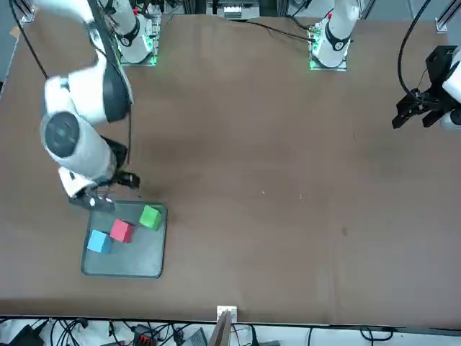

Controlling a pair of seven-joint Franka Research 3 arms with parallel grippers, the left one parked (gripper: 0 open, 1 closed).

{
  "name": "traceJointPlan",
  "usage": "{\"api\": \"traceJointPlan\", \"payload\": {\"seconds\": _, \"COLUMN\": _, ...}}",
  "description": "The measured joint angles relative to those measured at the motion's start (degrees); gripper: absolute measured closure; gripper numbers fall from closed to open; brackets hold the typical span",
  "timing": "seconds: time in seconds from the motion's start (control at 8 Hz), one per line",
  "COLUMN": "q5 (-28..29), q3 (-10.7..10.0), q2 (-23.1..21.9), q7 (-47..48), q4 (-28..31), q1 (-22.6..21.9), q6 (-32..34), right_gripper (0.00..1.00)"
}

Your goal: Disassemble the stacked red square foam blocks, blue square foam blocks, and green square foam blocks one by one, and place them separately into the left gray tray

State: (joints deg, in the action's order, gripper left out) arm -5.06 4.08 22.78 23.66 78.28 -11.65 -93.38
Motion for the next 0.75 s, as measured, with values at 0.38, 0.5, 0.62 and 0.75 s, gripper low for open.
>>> {"api": "traceJointPlan", "payload": {"seconds": 0.38, "q5": 2.1, "q3": -0.2, "q2": -6.7, "q7": -15.0, "q4": -5.0, "q1": 4.1, "q6": 16.7, "right_gripper": 0.00}}
{"api": "traceJointPlan", "payload": {"seconds": 0.5, "q5": 2.1, "q3": -0.2, "q2": -8.5, "q7": -21.2, "q4": -6.1, "q1": 5.5, "q6": 19.5, "right_gripper": 0.00}}
{"api": "traceJointPlan", "payload": {"seconds": 0.62, "q5": 2.3, "q3": -0.3, "q2": -10.3, "q7": -25.6, "q4": -6.2, "q1": 7.2, "q6": 20.0, "right_gripper": 0.00}}
{"api": "traceJointPlan", "payload": {"seconds": 0.75, "q5": 2.3, "q3": -0.9, "q2": -11.5, "q7": -27.8, "q4": -5.5, "q1": 7.9, "q6": 19.0, "right_gripper": 0.00}}
